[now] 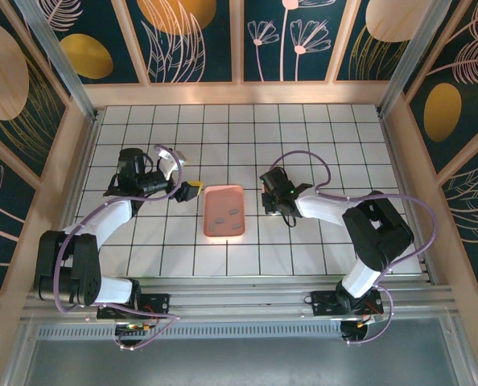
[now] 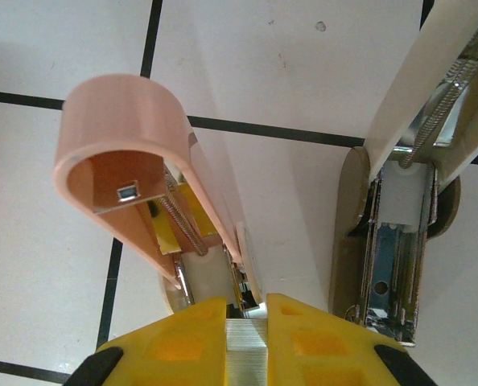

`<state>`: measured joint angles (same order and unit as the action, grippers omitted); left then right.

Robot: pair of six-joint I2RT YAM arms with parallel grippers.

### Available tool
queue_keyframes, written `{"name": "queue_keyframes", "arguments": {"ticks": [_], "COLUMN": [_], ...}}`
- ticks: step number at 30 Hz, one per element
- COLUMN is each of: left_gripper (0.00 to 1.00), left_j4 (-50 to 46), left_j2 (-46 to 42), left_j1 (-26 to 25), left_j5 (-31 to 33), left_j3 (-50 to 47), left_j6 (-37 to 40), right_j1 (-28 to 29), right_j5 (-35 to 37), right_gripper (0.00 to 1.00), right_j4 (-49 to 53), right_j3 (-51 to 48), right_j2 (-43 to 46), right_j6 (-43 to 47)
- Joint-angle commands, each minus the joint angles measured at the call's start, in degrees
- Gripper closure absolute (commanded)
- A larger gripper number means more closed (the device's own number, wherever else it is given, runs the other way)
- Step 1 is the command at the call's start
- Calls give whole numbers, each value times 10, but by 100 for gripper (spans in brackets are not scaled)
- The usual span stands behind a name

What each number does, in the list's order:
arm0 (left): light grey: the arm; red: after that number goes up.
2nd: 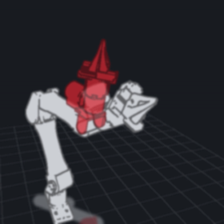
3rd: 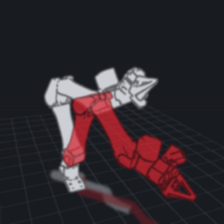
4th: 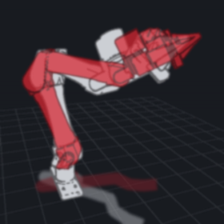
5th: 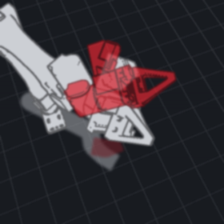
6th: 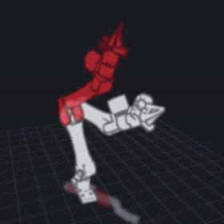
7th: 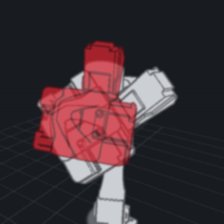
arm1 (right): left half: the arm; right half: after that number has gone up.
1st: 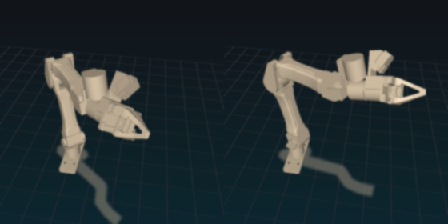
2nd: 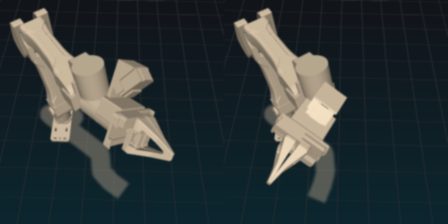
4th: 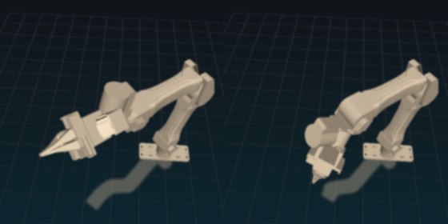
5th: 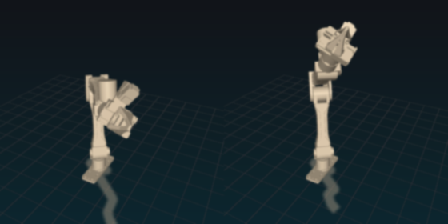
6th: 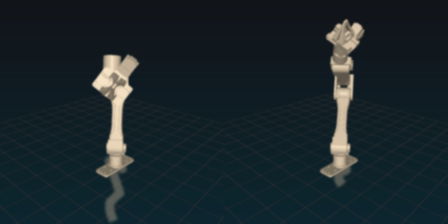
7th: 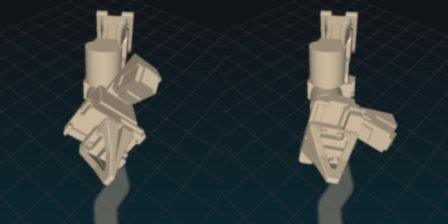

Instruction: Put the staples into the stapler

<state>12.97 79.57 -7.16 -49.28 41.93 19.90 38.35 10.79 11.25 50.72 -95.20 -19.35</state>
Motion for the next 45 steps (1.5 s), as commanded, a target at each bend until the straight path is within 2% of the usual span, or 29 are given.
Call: {"name": "queue_keyframes", "arguments": {"ticks": [1, 16, 34, 45], "left_gripper": [4, 4, 4, 4], "left_j4": [-6, -5, -6, -7], "left_j2": [4, 4, 3, 3], "left_j1": [-3, -4, -4, -4], "left_j5": [-16, -17, -16, -17], "left_j3": [14, 14, 14, 14], "left_j6": [12, 11, 12, 13], "right_j1": [2, 7, 6, 6], "right_j5": [-17, 0, -26, -2], "right_gripper": [85, 85, 86, 86], "right_j4": [9, 10, 0, -1], "right_j3": [-18, -18, -18, -16], "right_j2": [8, 70, 29, 31], "right_j6": [13, 5, 5, 9]}}
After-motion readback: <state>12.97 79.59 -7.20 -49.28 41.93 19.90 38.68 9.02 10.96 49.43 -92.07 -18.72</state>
